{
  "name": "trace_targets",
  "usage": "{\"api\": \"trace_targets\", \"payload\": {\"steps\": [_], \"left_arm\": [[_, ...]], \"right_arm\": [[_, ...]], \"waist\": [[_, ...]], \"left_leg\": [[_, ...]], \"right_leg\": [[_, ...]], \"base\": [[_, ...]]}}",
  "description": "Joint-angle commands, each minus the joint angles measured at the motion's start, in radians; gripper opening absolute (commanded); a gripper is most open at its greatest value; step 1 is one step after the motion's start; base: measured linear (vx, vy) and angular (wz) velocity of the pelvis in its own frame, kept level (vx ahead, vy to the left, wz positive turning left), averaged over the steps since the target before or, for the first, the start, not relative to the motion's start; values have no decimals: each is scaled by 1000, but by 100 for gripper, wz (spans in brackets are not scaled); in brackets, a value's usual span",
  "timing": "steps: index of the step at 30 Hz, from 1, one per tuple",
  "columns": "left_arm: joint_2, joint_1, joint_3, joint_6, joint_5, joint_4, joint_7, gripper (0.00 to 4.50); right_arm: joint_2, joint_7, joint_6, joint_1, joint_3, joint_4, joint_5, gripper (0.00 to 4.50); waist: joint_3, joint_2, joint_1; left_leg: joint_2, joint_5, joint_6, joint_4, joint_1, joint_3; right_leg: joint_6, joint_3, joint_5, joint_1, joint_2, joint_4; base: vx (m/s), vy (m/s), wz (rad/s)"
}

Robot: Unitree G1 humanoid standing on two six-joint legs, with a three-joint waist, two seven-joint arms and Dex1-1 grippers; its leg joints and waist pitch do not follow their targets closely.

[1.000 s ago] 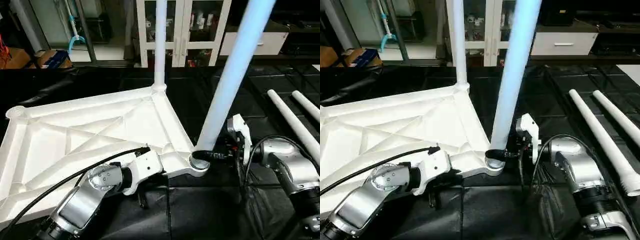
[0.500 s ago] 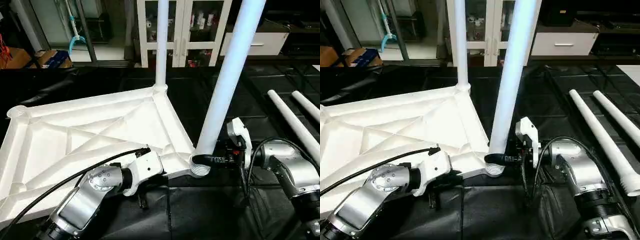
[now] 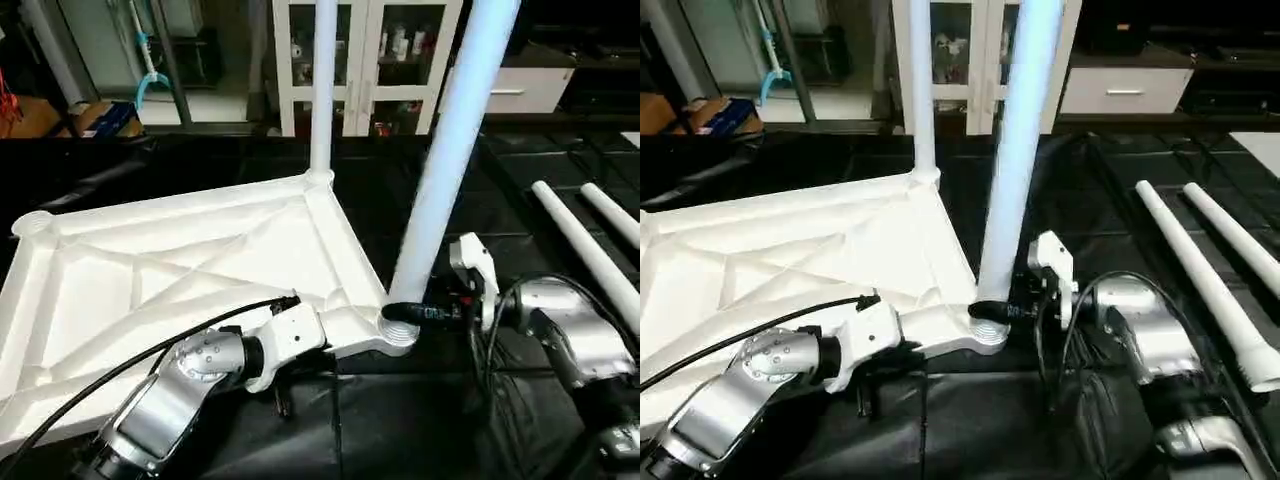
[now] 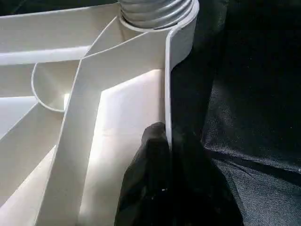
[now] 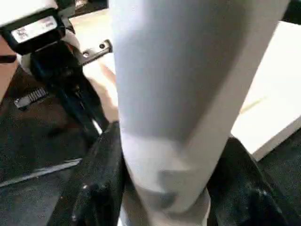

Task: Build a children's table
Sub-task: Insert table leg to table base

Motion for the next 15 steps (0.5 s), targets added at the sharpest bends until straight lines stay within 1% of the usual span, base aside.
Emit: {"api": "trace_targets", "payload": {"steps": [1, 2, 3, 4, 5, 7, 8, 10, 13, 14, 15], "left_arm": [[-8, 3, -40, -15, -29, -30, -46, 0], [-7, 4, -41, -13, -29, -30, -47, 0], [-8, 1, -41, -15, -25, -27, -43, 0], [-9, -3, -41, -18, -17, -25, -37, 0], [-9, -7, -41, -20, -11, -21, -32, 0], [-10, -15, -45, -27, -1, -15, -27, 0], [-11, -17, -45, -28, 0, -12, -27, 0], [-13, -20, -49, -24, 1, -12, -29, 0], [-15, -20, -55, -17, -4, -15, -37, 0], [-13, -21, -58, -17, -2, -17, -40, 0], [-12, -22, -59, -17, -2, -17, -41, 0]], "right_arm": [[5, -8, 3, 1, 56, 84, -83, 193], [6, -3, 0, -4, 61, 92, -87, 193], [7, 4, 3, -11, 69, 91, -91, 193], [5, 17, 13, -14, 79, 84, -93, 193], [2, 32, 13, -17, 92, 80, -100, 193], [-7, 50, 11, -20, 114, 77, -117, 193], [-9, 54, 5, -22, 120, 83, -123, 193], [-7, 52, -25, -19, 130, 100, -144, 193], [-8, 60, -43, -12, 147, 109, -161, 193], [-10, 73, -37, -10, 157, 109, -163, 193], [-10, 76, -34, -9, 158, 110, -164, 193]], "waist": [[-46, -16, -4], [-40, -15, -8], [-39, -19, -12], [-38, -18, -13], [-39, -21, -16], [-41, -21, -16], [-41, -26, -16], [-43, -22, -14], [-42, -23, -16], [-42, -14, -17], [-41, -17, -18]], "left_leg": [[82, -121, 101, -75, 7, -34], [82, -159, 87, -79, 8, -34], [84, -190, 71, -81, 11, -36], [84, -197, 63, -82, 12, -38], [83, -202, 55, -83, 14, -38], [83, -188, 57, -82, 15, -37], [83, -186, 60, -82, 15, -36], [83, -171, 64, -81, 15, -36], [83, -186, 61, -83, 15, -37], [83, -198, 55, -84, 16, -37], [84, -214, 52, -85, 17, -38]], "right_leg": [[-249, 42, -190, 40, -86, -71], [-240, 42, -238, 39, -86, -79], [-228, 43, -281, 40, -88, -84], [-225, 44, -292, 41, -88, -83], [-223, 45, -286, 42, -87, -83], [-230, 47, -248, 43, -88, -80], [-231, 48, -246, 43, -88, -80], [-235, 48, -232, 43, -90, -79], [-235, 47, -237, 43, -87, -79], [-237, 46, -237, 42, -86, -81], [-237, 47, -243, 43, -86, -81]], "base": [[0, 0, 0], [0, 0, 0], [0, 0, 0], [0, 0, 0], [0, 0, 0], [0, 0, 0], [0, 0, 0], [0, 0, 0], [0, 0, 0], [0, 0, 0], [0, 0, 0]]}}
